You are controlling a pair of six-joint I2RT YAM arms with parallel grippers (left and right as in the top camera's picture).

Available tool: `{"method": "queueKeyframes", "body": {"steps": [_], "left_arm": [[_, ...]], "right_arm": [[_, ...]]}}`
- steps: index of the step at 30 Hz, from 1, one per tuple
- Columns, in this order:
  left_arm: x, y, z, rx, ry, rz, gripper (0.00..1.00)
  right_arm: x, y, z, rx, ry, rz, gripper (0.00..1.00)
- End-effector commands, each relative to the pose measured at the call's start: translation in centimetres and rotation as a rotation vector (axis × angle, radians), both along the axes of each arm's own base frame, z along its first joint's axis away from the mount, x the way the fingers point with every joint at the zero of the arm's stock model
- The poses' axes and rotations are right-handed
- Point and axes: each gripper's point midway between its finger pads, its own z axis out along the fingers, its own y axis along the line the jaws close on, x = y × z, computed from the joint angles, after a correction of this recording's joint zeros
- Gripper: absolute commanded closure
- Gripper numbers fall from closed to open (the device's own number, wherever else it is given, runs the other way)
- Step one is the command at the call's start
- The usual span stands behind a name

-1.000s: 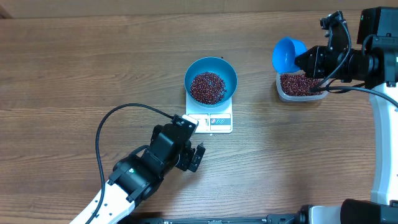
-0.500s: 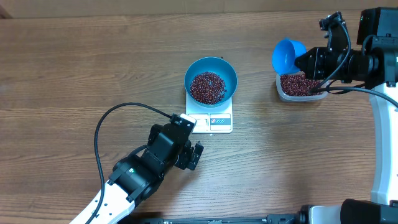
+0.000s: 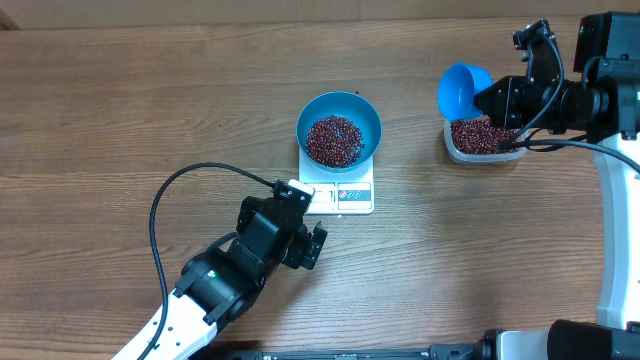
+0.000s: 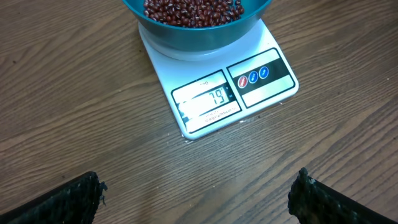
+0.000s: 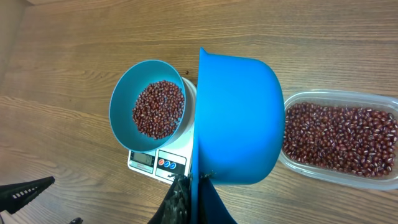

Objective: Scoop item into bowl and weigh 150g on scale

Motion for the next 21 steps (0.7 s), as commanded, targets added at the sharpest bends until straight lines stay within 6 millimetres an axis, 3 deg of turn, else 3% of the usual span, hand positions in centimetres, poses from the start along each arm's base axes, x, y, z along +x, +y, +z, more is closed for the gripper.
{"method": "queueKeyframes", "body": {"steps": [1, 21], "left_arm": [[0.02, 0.13, -0.39, 0.004, 0.003, 0.018, 0.01], [0.14, 0.02, -0.24, -0.002, -0.004, 0.018, 0.01]], "right_arm": [[-0.07, -0.17, 2.10, -0.013, -0.069, 0.001, 0.96], [-0.19, -0.38, 1.89, -0.024, -0.058, -0.007, 0.96]]}}
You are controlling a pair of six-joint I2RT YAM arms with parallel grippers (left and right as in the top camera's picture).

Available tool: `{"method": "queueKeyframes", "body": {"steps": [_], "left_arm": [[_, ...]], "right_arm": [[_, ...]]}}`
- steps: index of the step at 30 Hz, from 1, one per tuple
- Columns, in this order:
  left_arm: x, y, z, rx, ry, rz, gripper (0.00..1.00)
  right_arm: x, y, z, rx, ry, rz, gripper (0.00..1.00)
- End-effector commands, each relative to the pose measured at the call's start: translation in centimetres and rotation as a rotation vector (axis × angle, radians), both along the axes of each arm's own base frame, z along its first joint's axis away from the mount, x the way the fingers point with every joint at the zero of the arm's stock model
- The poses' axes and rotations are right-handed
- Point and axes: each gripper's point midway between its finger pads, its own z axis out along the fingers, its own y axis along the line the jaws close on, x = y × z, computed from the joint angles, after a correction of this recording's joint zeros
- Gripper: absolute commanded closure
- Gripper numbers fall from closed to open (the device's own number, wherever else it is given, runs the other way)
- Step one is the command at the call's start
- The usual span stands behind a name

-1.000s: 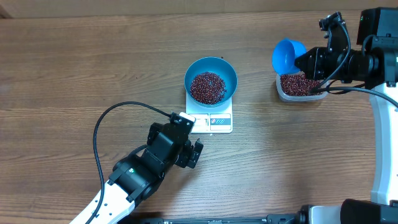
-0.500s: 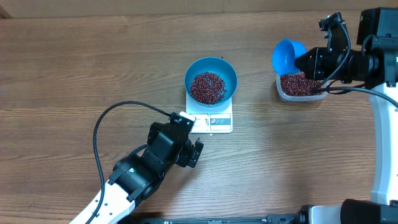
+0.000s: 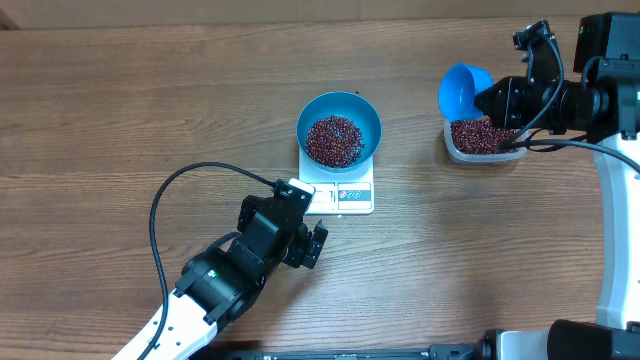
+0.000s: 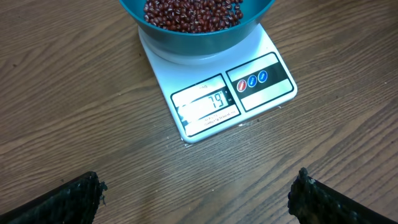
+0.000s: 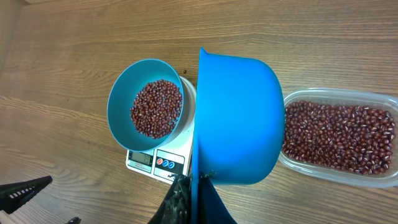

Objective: Scoop item into bowl and weigh 150g on scale

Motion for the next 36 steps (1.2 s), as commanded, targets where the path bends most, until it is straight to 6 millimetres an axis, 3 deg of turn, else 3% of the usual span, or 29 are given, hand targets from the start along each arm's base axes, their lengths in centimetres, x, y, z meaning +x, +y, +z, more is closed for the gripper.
{"method": "queueKeyframes", "body": {"steps": [1, 10, 18, 25, 36], "left_arm": [[0.0, 0.2, -0.4, 0.006, 0.005, 0.018, 0.00], [0.0, 0.2, -0.4, 0.006, 0.005, 0.018, 0.00], [0.0, 0.2, -0.4, 0.006, 0.005, 0.018, 0.00], [0.0, 0.2, -0.4, 0.006, 0.005, 0.018, 0.00], [0.0, 0.2, -0.4, 0.006, 0.005, 0.018, 0.00]], "right_arm": [[-0.2, -0.3, 2.0, -0.018, -0.060, -0.002, 0.96], [-0.4, -0.3, 1.8, -0.020, -0.049, -0.005, 0.96], [-0.5, -2.0, 0.8, -0.159, -0.052, 0.008, 0.96], [0.0, -6.2, 0.1, -0.411, -0.055, -0.064, 0.96], [1.3, -9.1, -3.6, -0.587, 0.050, -0.032, 0.96]]}}
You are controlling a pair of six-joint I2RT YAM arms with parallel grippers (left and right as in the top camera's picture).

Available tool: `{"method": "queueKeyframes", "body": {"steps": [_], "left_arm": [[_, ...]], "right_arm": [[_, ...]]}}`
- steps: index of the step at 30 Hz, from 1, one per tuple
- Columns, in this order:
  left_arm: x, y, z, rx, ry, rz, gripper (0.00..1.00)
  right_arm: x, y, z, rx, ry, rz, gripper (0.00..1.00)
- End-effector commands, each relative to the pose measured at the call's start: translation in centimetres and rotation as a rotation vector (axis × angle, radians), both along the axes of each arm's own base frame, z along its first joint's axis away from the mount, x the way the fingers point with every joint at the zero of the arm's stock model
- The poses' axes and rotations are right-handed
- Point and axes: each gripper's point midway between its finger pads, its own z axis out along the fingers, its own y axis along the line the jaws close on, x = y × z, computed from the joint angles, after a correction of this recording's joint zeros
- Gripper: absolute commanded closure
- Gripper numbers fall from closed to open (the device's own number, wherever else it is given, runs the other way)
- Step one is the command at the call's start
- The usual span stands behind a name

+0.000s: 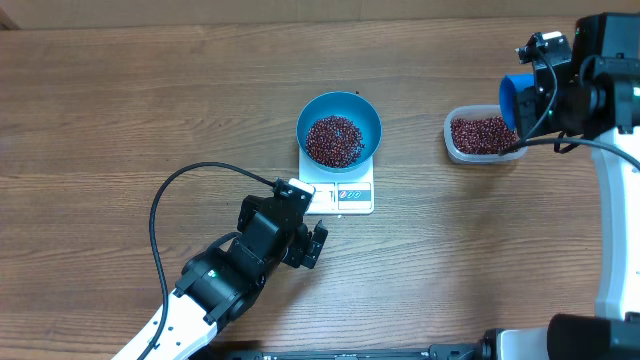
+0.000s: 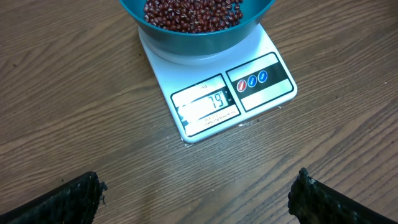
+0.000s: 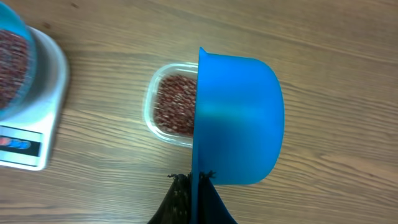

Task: Scoop item into bowl and weigh 150g on scale
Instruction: 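Dip the blue scoop into the red beans again with the right gripper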

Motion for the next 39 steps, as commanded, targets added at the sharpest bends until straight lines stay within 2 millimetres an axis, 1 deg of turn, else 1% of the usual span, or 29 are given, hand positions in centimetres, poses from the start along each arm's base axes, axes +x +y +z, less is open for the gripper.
{"method": "queueKeyframes", "body": {"steps": [1, 6, 10, 11, 13, 21, 25, 39], "left_arm": [[0.0, 0.2, -0.4, 0.006, 0.005, 0.018, 0.01], [0.0, 0.2, -0.4, 0.006, 0.005, 0.018, 0.00], [0.0, 0.2, -0.4, 0.006, 0.005, 0.018, 0.01], [0.0, 0.2, -0.4, 0.006, 0.005, 0.018, 0.01], [0.0, 0.2, -0.4, 0.006, 0.005, 0.018, 0.00], [0.0, 0.2, -0.4, 0.006, 0.005, 0.018, 0.00], [0.0, 0.2, -0.4, 0.006, 0.005, 0.018, 0.01], [0.0, 0.2, -0.4, 0.006, 0.005, 0.018, 0.00]], "right_arm": [[1.2, -1.5, -1.2, -0.076, 0.034, -0.017, 0.96], [2.1, -2.3, -4.2, -0.113, 0.116, -0.032, 0.96], [2.8, -2.2, -6.3, -0.113, 0.168, -0.031, 0.96], [2.9, -2.2, -7.2, -0.126, 0.195, -0.033, 0.96], [3.1, -2.6, -8.0, -0.152, 0.213, -0.065, 0.96], [3.8, -2.6, -10.2, -0.202, 0.231, -0.101, 0.96], [3.7, -3.1, -11.0, -0.223, 0.241, -0.134, 0.96], [3.2, -3.1, -13.8, -0.221, 0.264, -0.135, 0.96]]}}
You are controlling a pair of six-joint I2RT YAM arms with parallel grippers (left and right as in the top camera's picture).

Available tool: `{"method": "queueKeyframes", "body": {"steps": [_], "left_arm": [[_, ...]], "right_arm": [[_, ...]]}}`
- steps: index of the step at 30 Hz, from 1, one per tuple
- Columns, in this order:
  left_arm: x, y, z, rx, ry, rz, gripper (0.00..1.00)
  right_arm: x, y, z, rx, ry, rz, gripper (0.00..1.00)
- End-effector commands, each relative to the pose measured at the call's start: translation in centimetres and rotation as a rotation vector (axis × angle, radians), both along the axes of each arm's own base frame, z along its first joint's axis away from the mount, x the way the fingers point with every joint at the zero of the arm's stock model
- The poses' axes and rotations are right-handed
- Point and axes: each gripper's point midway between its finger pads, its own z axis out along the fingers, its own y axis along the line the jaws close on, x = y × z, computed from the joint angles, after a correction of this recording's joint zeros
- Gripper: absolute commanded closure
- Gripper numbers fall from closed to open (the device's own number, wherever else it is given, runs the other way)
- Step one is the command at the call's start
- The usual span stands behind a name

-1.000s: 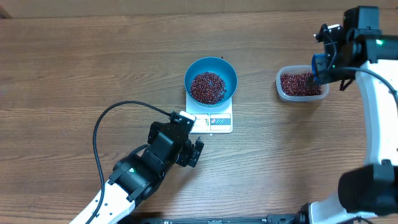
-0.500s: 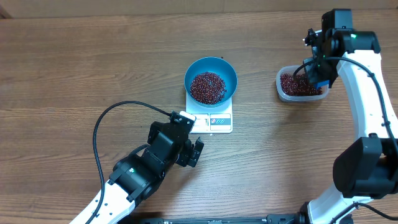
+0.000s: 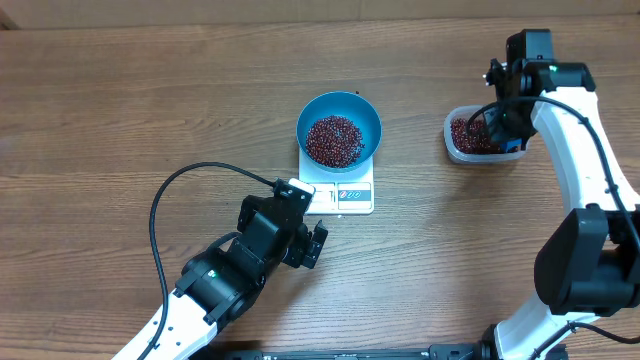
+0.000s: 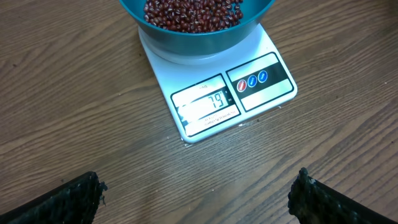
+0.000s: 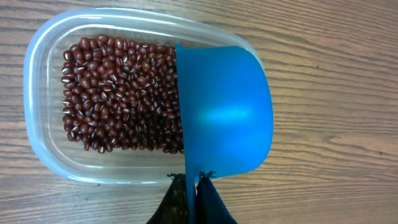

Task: Scoop item into bowl and weigh 150g on scale
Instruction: 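Dip the blue scoop into the red beans again with the right gripper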

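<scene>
A blue bowl (image 3: 339, 129) part filled with red beans (image 4: 193, 14) stands on the white scale (image 3: 341, 193); its display (image 4: 205, 103) reads 79. My right gripper (image 5: 191, 180) is shut on the handle of a blue scoop (image 5: 224, 112), which sits low over the right end of the clear tub of red beans (image 5: 112, 99), seen at the right in the overhead view (image 3: 478, 136). The left gripper (image 4: 198, 186) is open above bare wood just in front of the scale.
A black cable (image 3: 190, 180) loops from the left arm across the table's left half. The wooden table (image 3: 150, 90) runs wide on all sides of the scale and tub.
My right gripper has come down over the tub, bringing the scoop from beside the tub's right end to just above the beans. The left arm and the scale reading are unchanged.
The scoop was first held above the tub's left side, toward the bowl, with the scale at 79. It then stood at the tub's right end, and now it is low over the beans. The left gripper has stayed open before the scale throughout.
</scene>
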Motion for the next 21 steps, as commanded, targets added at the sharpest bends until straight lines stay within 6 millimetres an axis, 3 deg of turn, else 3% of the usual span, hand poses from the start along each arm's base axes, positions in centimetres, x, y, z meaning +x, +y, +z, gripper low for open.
{"method": "queueKeyframes", "body": {"steps": [1, 10, 21], "left_arm": [[0.0, 0.2, -0.4, 0.006, 0.005, 0.018, 0.00], [0.0, 0.2, -0.4, 0.006, 0.005, 0.018, 0.00], [0.0, 0.2, -0.4, 0.006, 0.005, 0.018, 0.01]], "right_arm": [[-0.4, -0.3, -0.8, -0.021, 0.016, -0.015, 0.96], [-0.9, 2.6, -2.0, 0.137, 0.049, 0.021, 0.96], [-2.3, 3.1, -4.6, 0.168, 0.169, 0.011, 0.96]]}}
